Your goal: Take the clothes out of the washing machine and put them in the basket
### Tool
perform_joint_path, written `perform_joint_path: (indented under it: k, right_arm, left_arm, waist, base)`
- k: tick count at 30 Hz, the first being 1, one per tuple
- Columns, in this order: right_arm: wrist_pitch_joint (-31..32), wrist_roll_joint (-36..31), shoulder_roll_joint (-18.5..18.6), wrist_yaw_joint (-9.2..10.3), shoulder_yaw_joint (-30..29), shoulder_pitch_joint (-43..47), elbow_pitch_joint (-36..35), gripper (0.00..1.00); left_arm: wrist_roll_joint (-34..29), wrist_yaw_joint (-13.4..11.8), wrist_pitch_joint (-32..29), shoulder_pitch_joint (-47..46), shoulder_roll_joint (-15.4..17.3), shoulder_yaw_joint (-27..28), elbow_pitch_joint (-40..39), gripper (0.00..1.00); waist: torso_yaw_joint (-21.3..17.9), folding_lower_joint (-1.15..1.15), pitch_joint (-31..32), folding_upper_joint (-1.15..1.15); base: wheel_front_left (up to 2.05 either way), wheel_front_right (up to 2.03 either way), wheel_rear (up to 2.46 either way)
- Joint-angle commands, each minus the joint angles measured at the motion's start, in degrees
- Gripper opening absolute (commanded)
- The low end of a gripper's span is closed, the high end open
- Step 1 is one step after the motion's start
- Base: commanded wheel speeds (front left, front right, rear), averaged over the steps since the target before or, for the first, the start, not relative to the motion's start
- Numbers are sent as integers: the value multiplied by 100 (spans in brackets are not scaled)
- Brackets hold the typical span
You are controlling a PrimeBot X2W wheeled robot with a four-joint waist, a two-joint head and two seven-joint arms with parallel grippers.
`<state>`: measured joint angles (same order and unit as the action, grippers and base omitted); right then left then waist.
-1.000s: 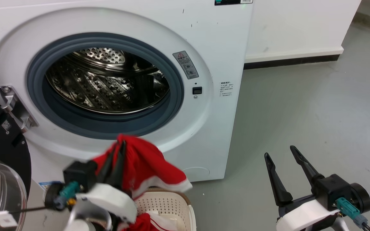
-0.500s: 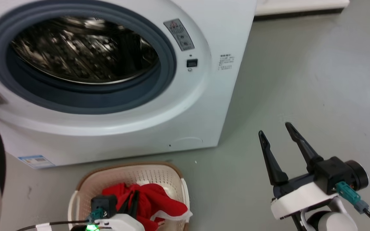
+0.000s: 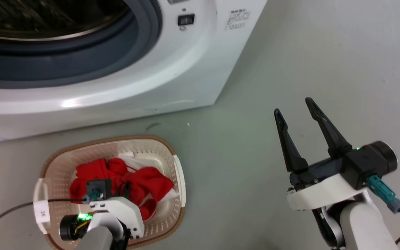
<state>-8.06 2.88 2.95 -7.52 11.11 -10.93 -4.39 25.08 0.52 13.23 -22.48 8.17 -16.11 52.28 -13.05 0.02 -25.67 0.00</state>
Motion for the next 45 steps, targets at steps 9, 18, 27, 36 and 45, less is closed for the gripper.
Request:
perform_joint_path:
  k: [9,18,27,36,45]
  right_arm:
    - [-248,75,-13,6,149,-427,191,100]
    - [-356,155,-13,6,172,-584,344,100]
    - [-339,33,-10,6,57,-378,619,100]
    - [-85,-231,-10,6,-222,135,758,100]
    - [184,-216,-10,6,-488,691,552,100]
  left_arm:
    - [75,46,138,-793,22,102,1413,0]
    - [166,70,121,-979,25,120,1972,96]
    - [282,174,193,-680,-208,147,2042,100]
    - [102,155,196,-109,-291,332,973,100]
    - [-504,90,197,582,-332,863,-922,100]
  waist:
    - [-361,-2,-928,0]
    - [-368,-2,-1041,0]
    - [22,-2,-118,0]
    - [560,-2,1113,0]
    - [940,-2,1940,0]
  base:
    - [0,0,0]
    - [0,0,0]
    - [0,0,0]
    - [0,0,0]
    - [0,0,0]
